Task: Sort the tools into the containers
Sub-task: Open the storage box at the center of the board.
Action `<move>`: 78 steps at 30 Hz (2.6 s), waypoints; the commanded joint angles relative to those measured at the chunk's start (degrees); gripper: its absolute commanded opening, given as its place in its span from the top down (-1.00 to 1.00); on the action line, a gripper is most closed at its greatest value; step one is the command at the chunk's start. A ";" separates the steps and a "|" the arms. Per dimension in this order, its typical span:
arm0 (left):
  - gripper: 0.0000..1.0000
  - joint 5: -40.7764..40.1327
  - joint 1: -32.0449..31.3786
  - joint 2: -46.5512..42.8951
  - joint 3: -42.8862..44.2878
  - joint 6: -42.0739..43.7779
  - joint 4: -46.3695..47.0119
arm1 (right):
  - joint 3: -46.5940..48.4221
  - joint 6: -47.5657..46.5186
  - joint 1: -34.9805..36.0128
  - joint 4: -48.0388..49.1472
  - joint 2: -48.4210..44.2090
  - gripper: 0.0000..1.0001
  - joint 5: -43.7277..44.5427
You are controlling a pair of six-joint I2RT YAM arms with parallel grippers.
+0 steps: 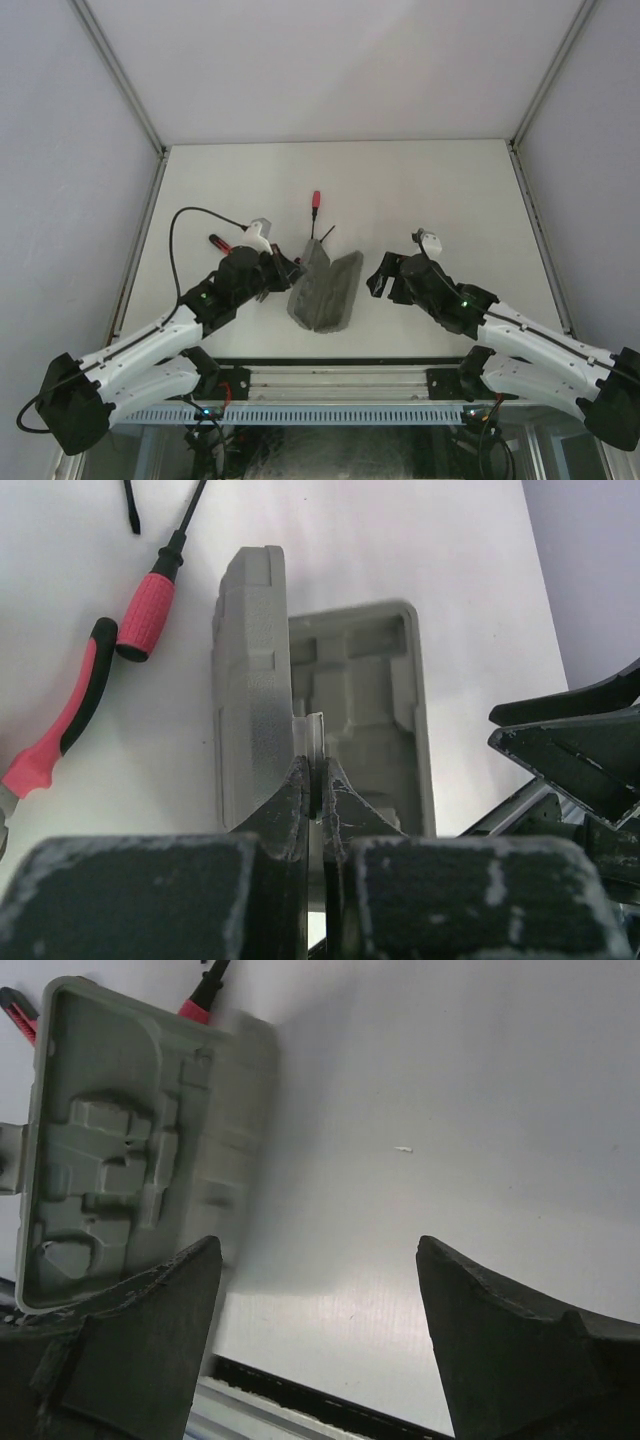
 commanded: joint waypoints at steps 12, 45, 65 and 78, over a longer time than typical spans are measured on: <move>1.00 -5.52 -2.05 0.68 1.72 -1.69 -0.60 | 0.28 2.69 -0.29 -0.17 1.03 -0.46 -1.15; 1.00 -7.55 -2.02 3.66 -6.48 -4.39 -1.24 | 4.30 -4.78 -0.85 -7.81 1.44 -0.03 5.39; 0.37 -8.89 -2.07 1.83 -7.31 -6.10 -2.29 | 9.89 -1.57 7.33 0.81 14.24 -0.16 3.12; -0.01 -14.35 -1.99 -5.35 -6.87 -4.32 -9.90 | 16.10 -0.88 10.09 2.62 30.23 -0.33 3.95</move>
